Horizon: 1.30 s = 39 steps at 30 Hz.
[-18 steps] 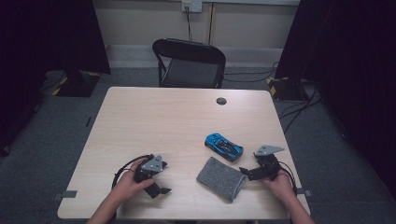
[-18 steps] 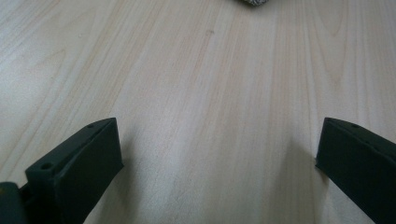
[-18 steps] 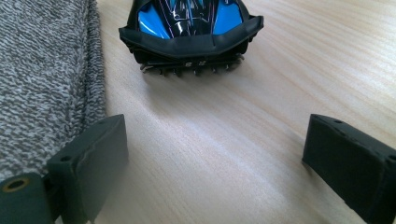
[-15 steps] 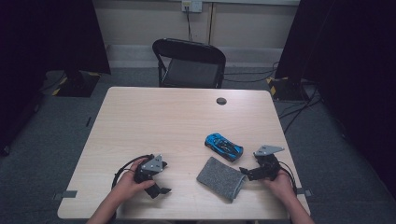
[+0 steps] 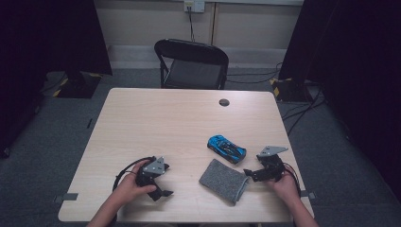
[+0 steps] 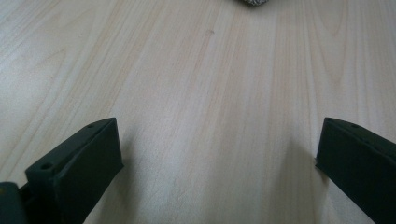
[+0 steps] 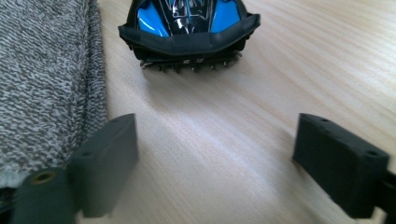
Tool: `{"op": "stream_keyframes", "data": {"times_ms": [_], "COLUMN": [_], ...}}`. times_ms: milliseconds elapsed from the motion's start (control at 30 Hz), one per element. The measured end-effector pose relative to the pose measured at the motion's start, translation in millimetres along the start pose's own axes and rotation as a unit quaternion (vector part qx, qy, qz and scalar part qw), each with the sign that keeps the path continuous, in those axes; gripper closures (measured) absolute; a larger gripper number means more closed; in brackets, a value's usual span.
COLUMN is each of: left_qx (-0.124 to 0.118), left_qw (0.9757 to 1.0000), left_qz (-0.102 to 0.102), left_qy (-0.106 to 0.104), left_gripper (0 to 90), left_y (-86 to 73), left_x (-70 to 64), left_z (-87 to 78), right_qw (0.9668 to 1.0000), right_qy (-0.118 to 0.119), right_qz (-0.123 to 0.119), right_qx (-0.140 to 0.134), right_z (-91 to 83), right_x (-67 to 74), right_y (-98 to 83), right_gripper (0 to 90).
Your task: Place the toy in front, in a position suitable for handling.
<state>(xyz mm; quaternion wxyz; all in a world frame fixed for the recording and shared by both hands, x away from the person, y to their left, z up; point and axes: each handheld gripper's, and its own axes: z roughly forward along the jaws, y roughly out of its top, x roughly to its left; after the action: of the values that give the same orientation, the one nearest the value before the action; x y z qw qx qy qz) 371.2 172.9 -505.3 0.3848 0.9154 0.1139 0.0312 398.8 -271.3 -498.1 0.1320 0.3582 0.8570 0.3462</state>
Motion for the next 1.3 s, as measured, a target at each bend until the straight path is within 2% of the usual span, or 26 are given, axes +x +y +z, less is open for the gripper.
{"op": "stream_keyframes", "data": {"times_ms": [100,267,400,667,767,933,1033,1300], "left_qx": [0.0,0.001,0.0,0.0,0.0,0.0,0.0,0.0], "left_qw": [1.0,1.0,1.0,1.0,1.0,1.0,1.0,1.0], "left_qz": [0.0,0.001,0.0,0.0,-0.001,-0.001,-0.001,-0.002], "left_qy": [0.0,0.0,0.0,0.001,0.002,0.002,0.002,0.001], "left_gripper": [0.0,0.0,0.0,0.0,0.0,0.0,0.0,0.0], "left_y": [0.0,0.0,0.0,0.0,0.1,0.1,0.1,0.1], "left_x": [0.0,0.1,0.0,0.0,-0.2,-0.2,-0.3,-0.3], "left_z": [0.0,-0.1,0.0,0.0,0.0,0.1,0.1,0.1], "right_qw": [0.9997,0.9999,0.9999,0.9993,0.9992,0.9991,0.999,0.9992], "right_qy": [0.015,0.008,-0.003,0.012,0.015,0.03,0.039,0.039], "right_qz": [0.02,0.008,0.002,-0.006,-0.01,-0.02,-0.013,-0.014], "right_qx": [0.003,-0.012,-0.013,-0.034,-0.035,-0.021,-0.019,0.001], "right_z": [-2.5,-12.0,-16.3,-18.9,-12.3,9.5,23.1,47.8], "right_x": [-3.4,-1.3,2.1,5.5,5.9,3.4,1.0,2.6], "right_y": [1.2,8.0,15.4,43.0,53.2,70.7,75.2,84.7], "right_gripper": [15.1,16.7,15.9,13.6,13.3,13.3,13.3,13.4]}}
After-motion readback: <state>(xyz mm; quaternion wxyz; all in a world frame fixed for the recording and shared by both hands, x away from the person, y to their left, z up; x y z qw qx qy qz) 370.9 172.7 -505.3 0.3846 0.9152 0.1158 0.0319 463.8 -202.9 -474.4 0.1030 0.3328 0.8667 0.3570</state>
